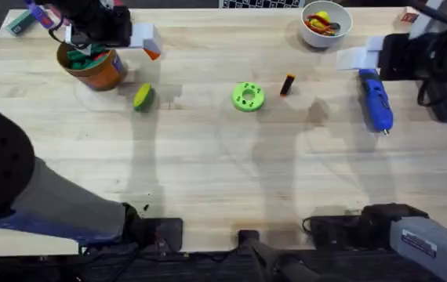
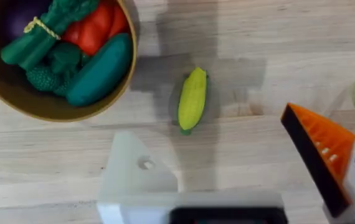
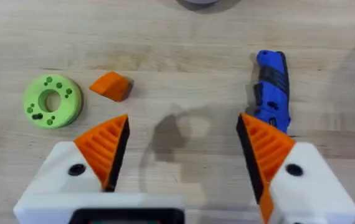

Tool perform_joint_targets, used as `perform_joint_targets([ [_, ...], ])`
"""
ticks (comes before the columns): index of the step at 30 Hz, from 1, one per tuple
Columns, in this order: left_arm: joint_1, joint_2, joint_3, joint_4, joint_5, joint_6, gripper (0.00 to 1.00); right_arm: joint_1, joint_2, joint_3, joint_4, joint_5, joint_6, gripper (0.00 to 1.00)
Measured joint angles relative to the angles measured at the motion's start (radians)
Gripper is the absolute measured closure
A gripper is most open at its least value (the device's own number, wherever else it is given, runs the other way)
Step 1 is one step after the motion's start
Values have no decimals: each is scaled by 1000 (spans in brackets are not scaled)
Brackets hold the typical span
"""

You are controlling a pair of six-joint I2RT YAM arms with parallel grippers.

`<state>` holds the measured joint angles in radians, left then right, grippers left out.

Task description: Pick up the gripper from the table and insert it into the empty holder that is missing its gripper. Then pick up a screw, insert it into the mounting hole, and use the screwdriver to tighten it. Finally, clean up the table by picking up the vegetable and placing it into the bucket.

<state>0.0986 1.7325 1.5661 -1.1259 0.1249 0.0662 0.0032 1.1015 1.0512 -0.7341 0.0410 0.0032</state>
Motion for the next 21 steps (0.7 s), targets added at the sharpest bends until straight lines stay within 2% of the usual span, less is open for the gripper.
perform_joint_targets([
  [7,0,-31,0,45,-1,0,14,0,0,0,0,0,0,7],
  [14,-8,-134,0,93,4,14,14,0,0,0,0,0,0,8],
  [21,-54,-260,0,63,24,41,15,0,0,0,-2,0,0,8],
])
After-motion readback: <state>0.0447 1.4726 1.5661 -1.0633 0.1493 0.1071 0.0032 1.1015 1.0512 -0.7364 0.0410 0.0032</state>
